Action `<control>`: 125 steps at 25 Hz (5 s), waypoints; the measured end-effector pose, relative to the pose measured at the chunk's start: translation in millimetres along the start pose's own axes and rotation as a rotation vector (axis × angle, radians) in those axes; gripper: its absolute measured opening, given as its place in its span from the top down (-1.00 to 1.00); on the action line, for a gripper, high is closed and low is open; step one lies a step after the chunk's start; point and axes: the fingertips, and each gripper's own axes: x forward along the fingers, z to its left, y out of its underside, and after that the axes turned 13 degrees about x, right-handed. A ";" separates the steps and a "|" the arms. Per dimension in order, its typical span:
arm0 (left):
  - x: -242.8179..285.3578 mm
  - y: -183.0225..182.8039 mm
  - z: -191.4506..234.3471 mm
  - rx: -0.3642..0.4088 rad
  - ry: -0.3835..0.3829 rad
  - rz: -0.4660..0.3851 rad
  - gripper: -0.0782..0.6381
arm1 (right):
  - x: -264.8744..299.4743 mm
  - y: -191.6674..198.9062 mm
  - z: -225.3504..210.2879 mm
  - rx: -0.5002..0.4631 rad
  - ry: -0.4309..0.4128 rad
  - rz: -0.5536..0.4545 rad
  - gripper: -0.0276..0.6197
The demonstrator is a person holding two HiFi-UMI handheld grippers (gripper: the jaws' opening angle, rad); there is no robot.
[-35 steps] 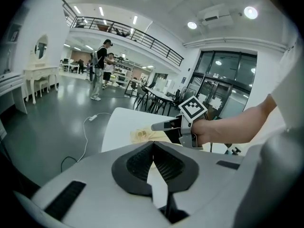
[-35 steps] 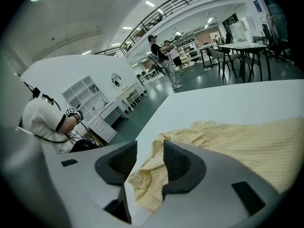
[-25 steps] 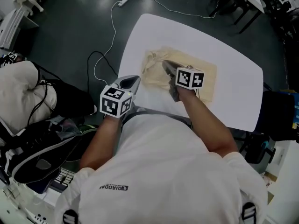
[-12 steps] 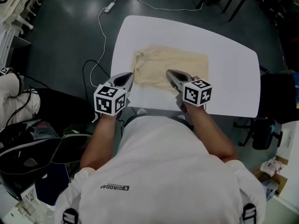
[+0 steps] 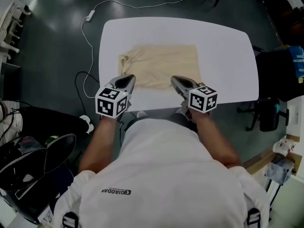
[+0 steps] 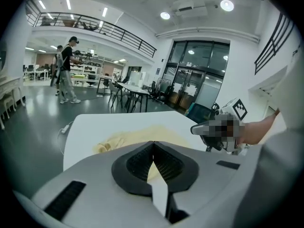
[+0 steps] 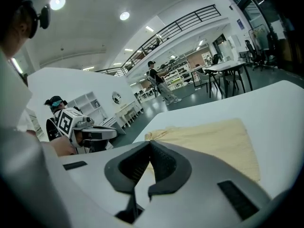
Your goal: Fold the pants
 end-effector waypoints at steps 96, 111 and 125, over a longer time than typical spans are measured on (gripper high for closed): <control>26.7 8.4 -49.6 -0.167 -0.208 0.035 0.70 | -25.7 -85.4 -129.1 0.094 0.044 0.035 0.77; -26.8 38.6 -13.4 -0.236 -0.250 -0.011 0.70 | 50.1 -85.4 0.4 0.059 -0.081 0.063 0.77; -95.5 82.6 17.9 -0.309 -0.343 -0.023 0.70 | 160.2 -18.8 64.8 -0.179 -0.022 0.255 0.76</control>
